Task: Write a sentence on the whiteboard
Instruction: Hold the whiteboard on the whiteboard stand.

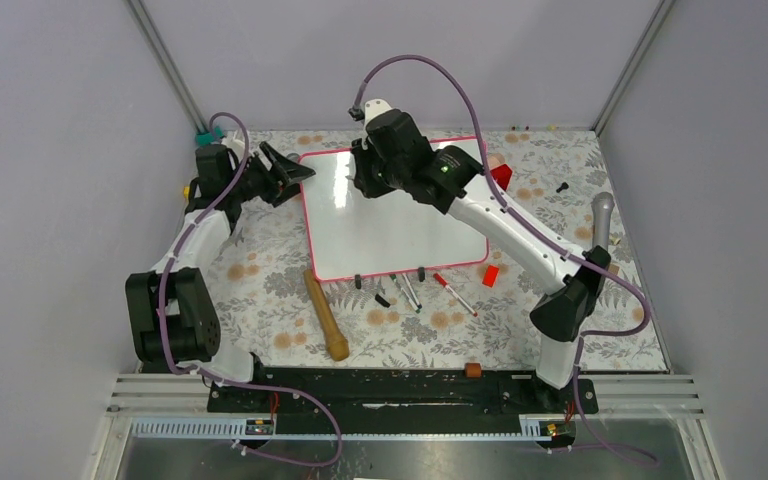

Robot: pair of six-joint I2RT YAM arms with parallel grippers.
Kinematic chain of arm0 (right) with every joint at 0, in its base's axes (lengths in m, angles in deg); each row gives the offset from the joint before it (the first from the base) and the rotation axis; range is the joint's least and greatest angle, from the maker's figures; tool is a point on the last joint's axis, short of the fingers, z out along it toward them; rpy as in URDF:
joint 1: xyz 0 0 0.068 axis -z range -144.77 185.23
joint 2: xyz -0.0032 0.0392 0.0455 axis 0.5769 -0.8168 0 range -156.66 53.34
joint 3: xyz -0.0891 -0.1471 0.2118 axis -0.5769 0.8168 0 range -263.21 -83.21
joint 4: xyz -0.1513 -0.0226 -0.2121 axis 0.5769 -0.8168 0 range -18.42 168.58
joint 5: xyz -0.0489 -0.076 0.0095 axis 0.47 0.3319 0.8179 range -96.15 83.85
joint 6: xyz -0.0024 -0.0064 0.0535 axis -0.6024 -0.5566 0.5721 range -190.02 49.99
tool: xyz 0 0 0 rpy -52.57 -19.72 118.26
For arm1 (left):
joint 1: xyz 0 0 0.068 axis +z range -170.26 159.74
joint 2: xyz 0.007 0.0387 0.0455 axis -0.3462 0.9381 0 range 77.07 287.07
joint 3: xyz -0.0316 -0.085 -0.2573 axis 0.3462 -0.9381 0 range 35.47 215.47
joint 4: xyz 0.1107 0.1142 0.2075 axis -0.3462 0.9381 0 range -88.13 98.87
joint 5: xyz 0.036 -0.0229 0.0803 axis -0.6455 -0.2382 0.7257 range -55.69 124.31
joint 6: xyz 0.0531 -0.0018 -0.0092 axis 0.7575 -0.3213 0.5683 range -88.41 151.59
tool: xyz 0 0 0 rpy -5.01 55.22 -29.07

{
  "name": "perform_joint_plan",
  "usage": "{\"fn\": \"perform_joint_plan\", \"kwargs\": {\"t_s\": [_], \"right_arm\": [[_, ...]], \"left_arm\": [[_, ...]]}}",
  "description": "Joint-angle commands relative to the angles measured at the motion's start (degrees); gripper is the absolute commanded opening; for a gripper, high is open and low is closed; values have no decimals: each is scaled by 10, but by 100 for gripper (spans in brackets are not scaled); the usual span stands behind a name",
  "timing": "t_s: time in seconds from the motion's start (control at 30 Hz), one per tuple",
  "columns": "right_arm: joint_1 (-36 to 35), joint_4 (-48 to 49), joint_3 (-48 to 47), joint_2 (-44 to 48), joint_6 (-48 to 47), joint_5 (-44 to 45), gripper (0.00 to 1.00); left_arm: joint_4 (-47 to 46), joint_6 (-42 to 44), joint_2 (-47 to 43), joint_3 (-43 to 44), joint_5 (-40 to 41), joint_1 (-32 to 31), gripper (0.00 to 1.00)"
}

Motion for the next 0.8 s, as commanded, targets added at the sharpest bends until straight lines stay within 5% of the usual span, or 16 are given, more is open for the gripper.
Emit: {"fn": "perform_joint_plan", "kwargs": {"t_s": [0.0, 0.37, 0.77], "right_arm": [[-8, -20, -50, -21, -6, 5, 0], [-12, -40, -100, -55, -8, 4, 0], [-29, -77, -213, -136, 7, 44, 0]], "left_arm": [[-19, -14, -30, -18, -15, 3, 67], [85, 84, -86, -72, 49, 3, 65], [84, 99, -75, -88, 56, -7, 54]]}}
